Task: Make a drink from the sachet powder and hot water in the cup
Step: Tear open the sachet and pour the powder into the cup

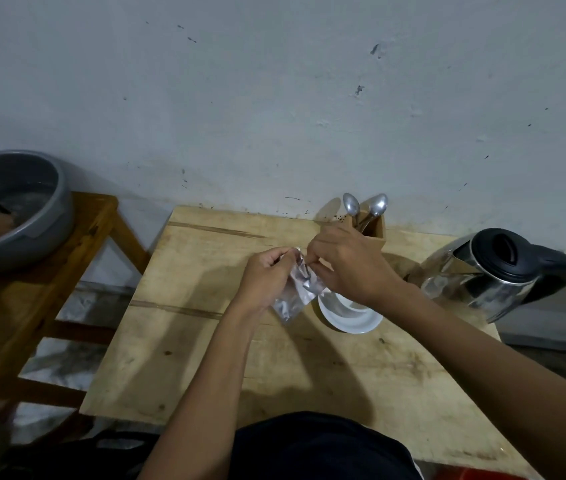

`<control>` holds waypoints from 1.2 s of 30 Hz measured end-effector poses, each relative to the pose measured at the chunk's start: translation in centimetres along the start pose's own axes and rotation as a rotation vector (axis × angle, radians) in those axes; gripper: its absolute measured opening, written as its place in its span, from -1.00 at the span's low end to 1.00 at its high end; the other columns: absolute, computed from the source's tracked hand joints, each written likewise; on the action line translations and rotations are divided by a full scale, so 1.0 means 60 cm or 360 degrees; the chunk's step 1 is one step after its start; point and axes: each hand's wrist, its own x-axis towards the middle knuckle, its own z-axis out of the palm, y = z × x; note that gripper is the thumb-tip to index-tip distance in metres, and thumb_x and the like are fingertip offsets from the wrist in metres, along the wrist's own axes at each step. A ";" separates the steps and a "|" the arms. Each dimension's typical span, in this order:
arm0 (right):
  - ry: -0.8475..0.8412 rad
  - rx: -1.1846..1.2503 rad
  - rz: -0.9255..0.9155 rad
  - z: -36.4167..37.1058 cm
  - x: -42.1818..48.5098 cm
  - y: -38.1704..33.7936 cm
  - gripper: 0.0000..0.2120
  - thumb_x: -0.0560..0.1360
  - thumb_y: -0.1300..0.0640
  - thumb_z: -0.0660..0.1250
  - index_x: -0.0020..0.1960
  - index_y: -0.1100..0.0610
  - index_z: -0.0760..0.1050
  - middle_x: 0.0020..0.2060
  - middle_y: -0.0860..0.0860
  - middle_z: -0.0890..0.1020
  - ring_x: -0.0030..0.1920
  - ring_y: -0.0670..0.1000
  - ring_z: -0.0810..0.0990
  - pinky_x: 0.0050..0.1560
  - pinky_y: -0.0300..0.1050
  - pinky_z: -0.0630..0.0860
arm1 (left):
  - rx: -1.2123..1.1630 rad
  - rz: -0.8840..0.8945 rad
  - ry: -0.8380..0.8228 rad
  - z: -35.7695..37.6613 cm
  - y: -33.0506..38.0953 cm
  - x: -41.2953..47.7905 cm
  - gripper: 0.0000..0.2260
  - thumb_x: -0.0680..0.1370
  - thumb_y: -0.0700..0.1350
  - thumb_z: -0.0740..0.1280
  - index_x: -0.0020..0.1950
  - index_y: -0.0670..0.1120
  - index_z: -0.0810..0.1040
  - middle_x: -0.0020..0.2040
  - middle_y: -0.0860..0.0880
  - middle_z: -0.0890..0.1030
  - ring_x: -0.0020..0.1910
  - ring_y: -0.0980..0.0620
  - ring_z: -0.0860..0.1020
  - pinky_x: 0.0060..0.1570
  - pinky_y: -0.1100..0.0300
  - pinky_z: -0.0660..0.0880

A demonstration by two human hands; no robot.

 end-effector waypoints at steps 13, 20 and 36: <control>0.0143 -0.0082 0.0070 0.013 -0.010 -0.005 -0.95 0.43 0.11 0.48 -0.19 0.06 0.63 -0.28 -0.08 0.68 -0.20 0.02 0.61 0.15 -0.10 0.29 | 0.0211 0.0037 -0.0155 -0.030 -0.023 0.020 -0.86 0.55 -0.09 0.36 -0.02 -0.09 0.70 -0.09 0.06 0.71 -0.09 0.20 0.63 -0.09 0.43 0.51; 0.0334 0.0027 0.0012 0.037 -0.026 -0.022 -0.93 0.48 0.14 0.39 -0.18 0.07 0.62 -0.23 -0.09 0.69 -0.20 0.01 0.61 0.10 -0.04 0.43 | 0.0217 0.0112 0.0162 -0.048 -0.034 0.038 -0.83 0.56 -0.11 0.33 0.05 -0.12 0.68 -0.01 0.04 0.67 -0.11 0.32 0.55 -0.16 0.53 0.44; 0.0699 0.0720 0.0533 0.075 -0.093 -0.050 -0.86 0.50 0.14 0.32 -0.11 0.21 0.60 -0.16 -0.05 0.65 -0.05 -0.29 0.53 0.07 -0.49 0.36 | -0.0067 -0.0031 0.0349 -0.046 -0.069 0.052 -0.82 0.56 -0.13 0.33 0.10 -0.11 0.67 -0.13 0.10 0.64 -0.20 0.13 0.55 -0.26 0.42 0.53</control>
